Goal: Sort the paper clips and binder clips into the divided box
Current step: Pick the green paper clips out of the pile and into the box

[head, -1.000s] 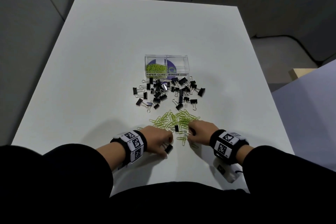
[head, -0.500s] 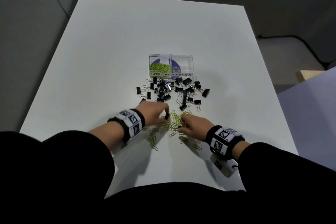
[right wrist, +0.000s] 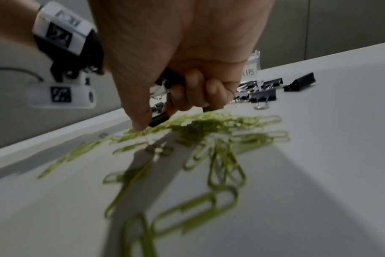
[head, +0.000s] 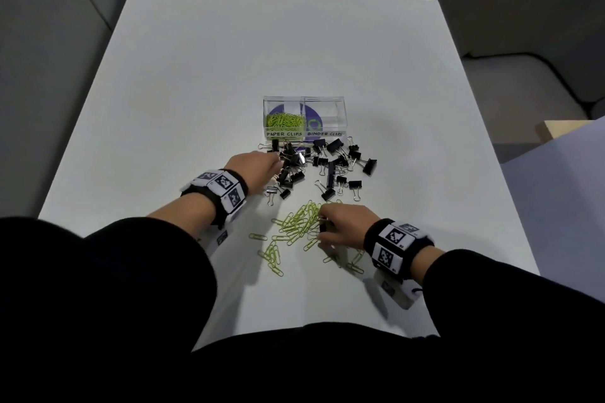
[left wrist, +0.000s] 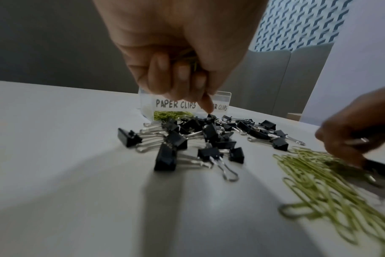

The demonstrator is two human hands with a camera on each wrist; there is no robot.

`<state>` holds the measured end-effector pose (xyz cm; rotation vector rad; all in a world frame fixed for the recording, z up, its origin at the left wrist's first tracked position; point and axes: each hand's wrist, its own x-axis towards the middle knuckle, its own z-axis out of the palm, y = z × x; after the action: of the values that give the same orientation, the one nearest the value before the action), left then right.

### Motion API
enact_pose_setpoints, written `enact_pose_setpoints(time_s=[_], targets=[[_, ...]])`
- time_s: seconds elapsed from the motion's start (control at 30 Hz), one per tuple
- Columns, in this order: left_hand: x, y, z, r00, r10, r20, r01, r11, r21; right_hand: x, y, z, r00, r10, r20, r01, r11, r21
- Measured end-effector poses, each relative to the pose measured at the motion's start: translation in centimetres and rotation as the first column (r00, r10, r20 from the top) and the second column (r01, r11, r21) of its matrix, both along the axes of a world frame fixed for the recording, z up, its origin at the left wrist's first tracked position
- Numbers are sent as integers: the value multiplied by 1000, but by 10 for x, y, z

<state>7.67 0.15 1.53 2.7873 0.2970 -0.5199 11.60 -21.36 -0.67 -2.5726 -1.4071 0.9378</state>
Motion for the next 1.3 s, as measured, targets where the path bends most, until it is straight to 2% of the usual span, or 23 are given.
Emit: enact_pose_setpoints(time_s=[0.17,0.37,0.47,0.6,0.77,0.9,0.97,1.03,1.17,1.23,1.3], targets=[[-48,20,-17,992,7,-125,-25,990,-136,33,2,10,987,-161,-15,162,981,104],[-84,11,-24,980,29,-195,-55,990,-129,79,23,8,900,-434,39,424,892,156],[-92,3,-24,957,-12,-289,-35,987,-157,96,33,2,862,-498,99,478,862,169],[-96,-3,-26,965,-58,-255,24,991,-134,98,39,-10,885,-455,95,447,889,97],[-91,-15,-34,985,-74,-156,44,982,-184,90,25,-2,915,-380,135,358,919,165],[-80,-31,-36,996,-53,-75,37,980,-194,68,-6,9,977,-211,-10,211,976,53],[-73,-35,-36,995,-67,-78,49,977,-205,56,-26,13,981,-151,-124,147,988,-39],[-69,-32,-37,988,-101,-116,71,970,-234,45,-45,15,975,-142,-171,126,986,-106],[-78,-18,-34,973,-148,-175,118,978,-174,25,-70,8,992,-105,-64,95,985,-142],[-89,-13,-34,972,-148,-182,126,984,-127,17,-72,5,988,-154,-32,149,982,-118],[-98,-11,-35,979,-99,-180,75,988,-133,11,-68,2,976,-218,-19,215,973,-87]])
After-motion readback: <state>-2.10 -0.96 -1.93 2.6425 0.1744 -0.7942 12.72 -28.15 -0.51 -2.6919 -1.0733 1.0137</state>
